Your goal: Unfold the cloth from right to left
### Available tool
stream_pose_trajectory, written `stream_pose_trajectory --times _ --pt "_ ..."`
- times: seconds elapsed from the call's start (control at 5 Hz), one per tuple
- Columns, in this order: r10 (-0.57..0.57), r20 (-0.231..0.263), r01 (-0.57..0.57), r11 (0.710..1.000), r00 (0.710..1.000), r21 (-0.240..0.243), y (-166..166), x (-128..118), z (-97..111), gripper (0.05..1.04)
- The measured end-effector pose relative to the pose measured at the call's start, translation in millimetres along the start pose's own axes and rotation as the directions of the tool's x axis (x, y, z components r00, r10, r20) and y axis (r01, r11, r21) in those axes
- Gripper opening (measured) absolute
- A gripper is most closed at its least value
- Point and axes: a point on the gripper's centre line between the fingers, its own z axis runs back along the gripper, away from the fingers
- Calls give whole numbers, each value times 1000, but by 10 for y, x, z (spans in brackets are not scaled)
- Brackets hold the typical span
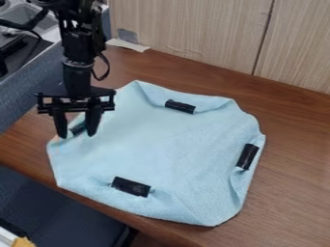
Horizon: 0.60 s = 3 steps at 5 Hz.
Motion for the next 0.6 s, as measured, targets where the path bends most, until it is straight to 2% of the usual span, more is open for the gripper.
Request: stream_pose_trajectory --times 0.2,0.4,0.6 --pt "0 -6 0 1000 1000 22 15 -1 26 995" --pt "-33 22 32 998 999 53 -49 2 122 1007" --pt "-45 78 42 998 996 41 -82 -8 295 1001"
